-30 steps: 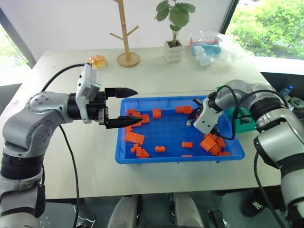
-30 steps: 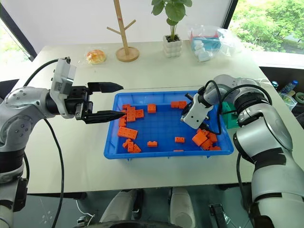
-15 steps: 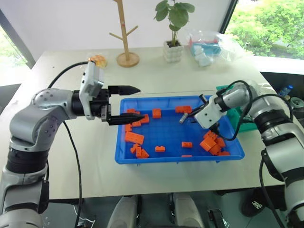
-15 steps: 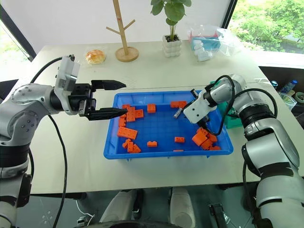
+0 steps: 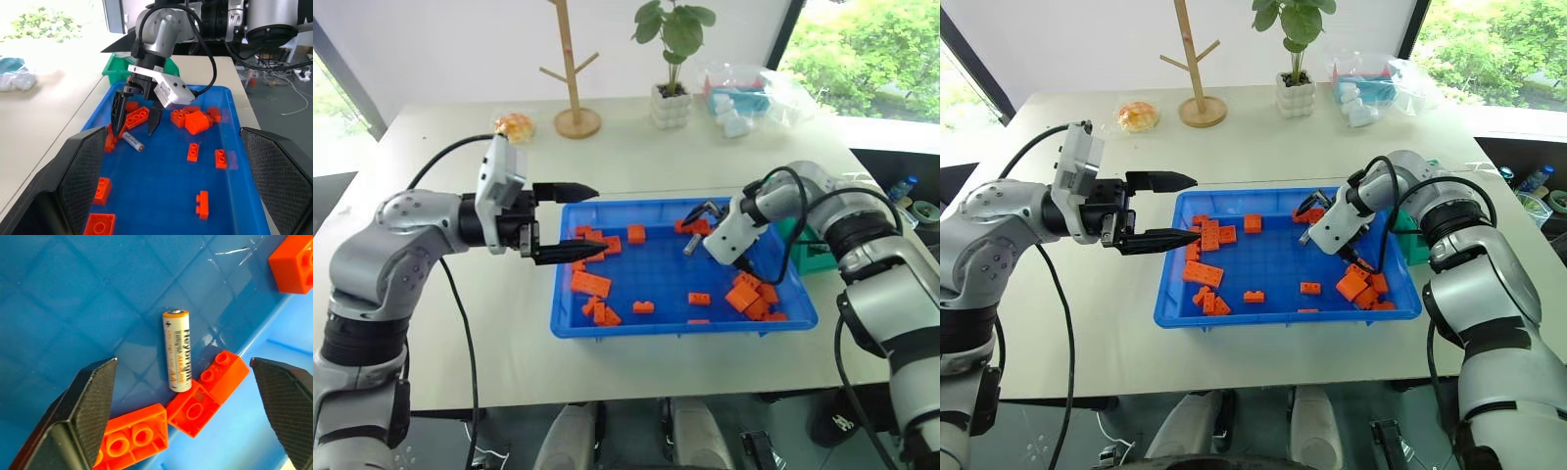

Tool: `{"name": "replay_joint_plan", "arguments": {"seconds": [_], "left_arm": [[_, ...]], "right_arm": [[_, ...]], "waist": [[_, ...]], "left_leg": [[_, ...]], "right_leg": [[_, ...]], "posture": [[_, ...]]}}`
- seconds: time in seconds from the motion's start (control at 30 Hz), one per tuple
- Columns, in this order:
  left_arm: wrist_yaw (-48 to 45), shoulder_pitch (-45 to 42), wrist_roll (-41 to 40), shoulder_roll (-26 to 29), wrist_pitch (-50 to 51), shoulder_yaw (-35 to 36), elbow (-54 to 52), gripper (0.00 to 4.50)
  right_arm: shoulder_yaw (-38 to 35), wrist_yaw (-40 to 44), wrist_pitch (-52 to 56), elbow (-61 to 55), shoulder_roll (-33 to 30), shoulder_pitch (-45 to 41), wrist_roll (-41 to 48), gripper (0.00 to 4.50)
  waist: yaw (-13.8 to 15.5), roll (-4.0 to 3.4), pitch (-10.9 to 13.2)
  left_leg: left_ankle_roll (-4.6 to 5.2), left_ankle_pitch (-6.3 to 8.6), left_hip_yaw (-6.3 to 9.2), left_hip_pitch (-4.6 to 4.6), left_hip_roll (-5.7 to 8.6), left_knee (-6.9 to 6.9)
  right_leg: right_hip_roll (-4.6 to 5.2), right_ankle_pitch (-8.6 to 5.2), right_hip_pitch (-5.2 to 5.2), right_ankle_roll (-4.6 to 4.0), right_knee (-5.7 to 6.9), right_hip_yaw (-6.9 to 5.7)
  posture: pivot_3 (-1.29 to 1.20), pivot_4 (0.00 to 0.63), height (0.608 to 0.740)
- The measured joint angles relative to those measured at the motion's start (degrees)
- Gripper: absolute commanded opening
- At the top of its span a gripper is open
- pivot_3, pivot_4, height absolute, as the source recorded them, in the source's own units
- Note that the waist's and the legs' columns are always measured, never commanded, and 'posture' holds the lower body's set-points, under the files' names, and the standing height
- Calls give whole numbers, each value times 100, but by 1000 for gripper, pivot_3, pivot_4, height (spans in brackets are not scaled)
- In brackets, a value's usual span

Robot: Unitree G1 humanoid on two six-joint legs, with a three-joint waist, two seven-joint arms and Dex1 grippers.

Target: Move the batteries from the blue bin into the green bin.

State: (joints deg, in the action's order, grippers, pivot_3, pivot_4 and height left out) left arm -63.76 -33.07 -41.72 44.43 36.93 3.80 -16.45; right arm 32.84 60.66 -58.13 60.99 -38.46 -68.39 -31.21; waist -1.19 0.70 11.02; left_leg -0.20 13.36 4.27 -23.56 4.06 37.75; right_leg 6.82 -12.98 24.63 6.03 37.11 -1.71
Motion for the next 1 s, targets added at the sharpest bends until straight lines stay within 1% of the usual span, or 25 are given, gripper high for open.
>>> {"name": "replay_joint_plan", "arguments": {"seconds": [0.23, 0.47, 0.53, 0.83, 0.93, 0.97, 1.0], "left_arm": [[33, 70, -14, 4, 0, 2, -50, 4500], [32, 68, -13, 2, -3, 2, -46, 4500], [29, 62, -13, 0, -5, 2, -41, 4500], [12, -38, -1, -15, -40, -2, 62, 4500], [14, -38, 0, -18, -53, -2, 61, 4500], [15, -38, 0, -18, -65, -2, 62, 4500], [15, -38, 0, -18, -90, -2, 62, 4500]], "right_arm": [[33, -388, -31, 180, 146, -76, -224, 4472], [41, -401, -80, 234, 160, -91, -231, 4472], [41, -397, -88, 234, 159, -90, -231, 3957], [37, -351, -97, 228, 151, -46, -180, 3957], [63, -362, -95, 231, 153, -43, -221, 3171], [74, -351, -100, 232, 155, -37, -232, 2743], [94, -340, -99, 234, 156, -26, -241, 2177]], "waist": [[-26, 4, -2], [-39, 5, -3], [-43, 5, -3], [-96, 5, -3], [-104, 5, -3], [-108, 5, -3], [-115, 6, -3]], "left_leg": [[0, 0, 0, 13, -1, -7], [0, 0, 0, 15, -1, -8], [0, 0, 0, 15, -1, -8], [0, 0, 1, 15, -1, -12], [0, 0, 2, 15, -1, -13], [0, 0, 2, 15, -1, -13], [0, 0, 2, 15, -1, -13]], "right_leg": [[-2, -2, -8, -5, 1, 0], [-2, -2, -9, -4, 1, 0], [-2, -2, -9, -4, 0, 0], [-1, -2, -10, -3, 0, 0], [-2, -2, -9, -3, 0, 0], [-1, -2, -9, -3, 0, 0], [-1, -1, -9, -2, 0, 0]], "posture": [[0, 150, 693], [0, 150, 693], [0, 150, 693], [0, 150, 693], [0, 150, 693], [0, 150, 693], [0, 150, 693]]}}
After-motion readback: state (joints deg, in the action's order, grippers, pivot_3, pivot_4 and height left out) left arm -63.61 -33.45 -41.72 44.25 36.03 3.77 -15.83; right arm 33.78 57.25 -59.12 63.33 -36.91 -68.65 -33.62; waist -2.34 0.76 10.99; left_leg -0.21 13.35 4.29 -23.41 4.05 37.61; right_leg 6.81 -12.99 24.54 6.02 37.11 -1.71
